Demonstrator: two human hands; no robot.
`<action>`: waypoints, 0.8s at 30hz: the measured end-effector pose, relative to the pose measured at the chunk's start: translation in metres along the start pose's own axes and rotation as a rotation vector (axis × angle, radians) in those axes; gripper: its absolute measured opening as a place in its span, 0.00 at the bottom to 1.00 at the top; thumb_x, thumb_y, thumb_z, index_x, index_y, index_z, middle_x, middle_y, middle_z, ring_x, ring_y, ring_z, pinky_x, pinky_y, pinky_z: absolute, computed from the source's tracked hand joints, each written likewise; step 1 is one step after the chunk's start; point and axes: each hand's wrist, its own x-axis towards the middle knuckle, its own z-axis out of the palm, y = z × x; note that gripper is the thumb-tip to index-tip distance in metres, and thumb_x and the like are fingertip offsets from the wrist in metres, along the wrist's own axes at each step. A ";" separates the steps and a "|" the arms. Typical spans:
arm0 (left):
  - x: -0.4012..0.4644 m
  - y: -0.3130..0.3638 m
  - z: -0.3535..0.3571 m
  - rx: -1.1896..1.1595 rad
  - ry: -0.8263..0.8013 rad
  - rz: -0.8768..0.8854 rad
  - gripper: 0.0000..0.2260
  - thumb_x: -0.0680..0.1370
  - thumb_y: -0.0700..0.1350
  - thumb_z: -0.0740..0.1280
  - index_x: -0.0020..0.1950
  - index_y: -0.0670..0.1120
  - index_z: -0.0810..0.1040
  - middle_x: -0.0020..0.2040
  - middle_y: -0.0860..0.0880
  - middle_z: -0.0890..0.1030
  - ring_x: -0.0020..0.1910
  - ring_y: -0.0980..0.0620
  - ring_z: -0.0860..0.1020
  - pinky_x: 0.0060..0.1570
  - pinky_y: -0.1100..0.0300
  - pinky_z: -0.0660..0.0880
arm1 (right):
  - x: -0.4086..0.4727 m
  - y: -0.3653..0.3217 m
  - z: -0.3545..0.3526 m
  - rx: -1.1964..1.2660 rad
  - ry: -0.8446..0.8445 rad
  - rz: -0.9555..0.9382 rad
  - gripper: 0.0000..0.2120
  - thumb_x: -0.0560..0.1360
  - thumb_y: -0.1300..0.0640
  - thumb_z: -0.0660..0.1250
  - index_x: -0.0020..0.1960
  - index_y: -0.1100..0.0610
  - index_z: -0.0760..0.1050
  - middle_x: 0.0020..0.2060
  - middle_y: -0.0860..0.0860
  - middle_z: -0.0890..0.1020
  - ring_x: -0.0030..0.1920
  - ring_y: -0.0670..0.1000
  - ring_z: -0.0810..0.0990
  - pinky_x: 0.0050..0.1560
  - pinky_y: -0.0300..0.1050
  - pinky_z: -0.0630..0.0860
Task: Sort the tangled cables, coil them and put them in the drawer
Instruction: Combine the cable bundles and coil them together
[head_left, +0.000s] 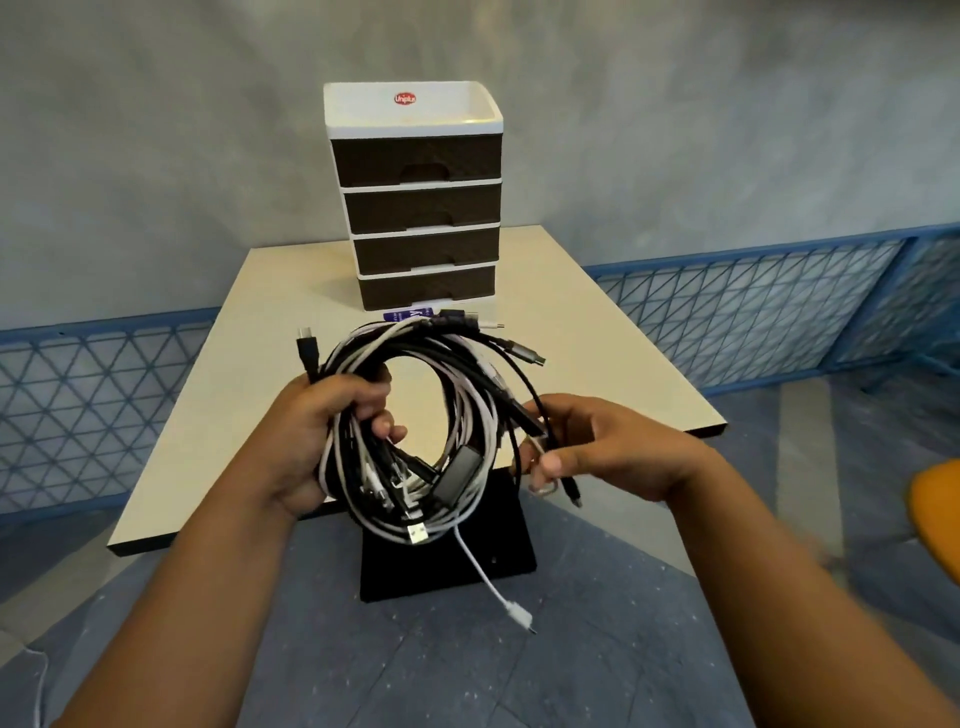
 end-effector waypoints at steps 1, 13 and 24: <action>0.002 0.002 -0.003 0.012 0.004 0.013 0.05 0.69 0.39 0.66 0.36 0.43 0.70 0.27 0.50 0.65 0.26 0.52 0.72 0.42 0.55 0.78 | 0.000 0.004 0.002 0.009 0.013 -0.007 0.23 0.72 0.61 0.73 0.66 0.61 0.71 0.46 0.57 0.81 0.45 0.56 0.79 0.53 0.58 0.74; -0.008 0.016 -0.014 -0.045 -0.032 0.067 0.07 0.72 0.37 0.62 0.42 0.43 0.78 0.28 0.51 0.65 0.26 0.53 0.70 0.38 0.56 0.79 | 0.002 -0.006 0.018 -0.178 0.382 -0.137 0.11 0.81 0.56 0.62 0.59 0.54 0.81 0.49 0.47 0.85 0.50 0.47 0.83 0.57 0.47 0.79; -0.008 0.021 -0.014 -0.008 -0.126 0.069 0.07 0.65 0.39 0.68 0.42 0.44 0.79 0.28 0.50 0.65 0.27 0.52 0.71 0.39 0.56 0.79 | 0.026 -0.010 0.045 -0.170 0.257 -0.192 0.15 0.74 0.59 0.69 0.60 0.49 0.75 0.49 0.42 0.81 0.52 0.42 0.80 0.57 0.46 0.77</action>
